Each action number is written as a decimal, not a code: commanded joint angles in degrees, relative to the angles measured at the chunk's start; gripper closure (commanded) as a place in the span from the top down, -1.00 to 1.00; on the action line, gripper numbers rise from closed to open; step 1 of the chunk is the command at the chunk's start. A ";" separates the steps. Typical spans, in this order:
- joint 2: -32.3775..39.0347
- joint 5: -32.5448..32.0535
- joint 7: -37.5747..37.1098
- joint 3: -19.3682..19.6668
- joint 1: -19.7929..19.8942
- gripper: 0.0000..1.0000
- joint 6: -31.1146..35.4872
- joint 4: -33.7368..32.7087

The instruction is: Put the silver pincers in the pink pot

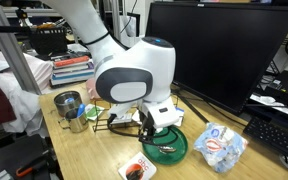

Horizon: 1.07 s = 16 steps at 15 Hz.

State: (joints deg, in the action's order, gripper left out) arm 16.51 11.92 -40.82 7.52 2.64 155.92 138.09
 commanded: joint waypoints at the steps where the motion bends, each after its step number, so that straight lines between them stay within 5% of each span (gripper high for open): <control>1: -4.51 5.75 5.43 -2.03 1.44 -0.99 1.18 2.87; 10: -11.58 17.89 16.09 -3.04 1.53 -0.98 -0.53 5.36; 16: -22.45 20.70 19.17 -2.17 1.22 -0.98 -6.79 9.25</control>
State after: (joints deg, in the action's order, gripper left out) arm 0.37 30.49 -24.72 5.51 2.98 153.32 144.75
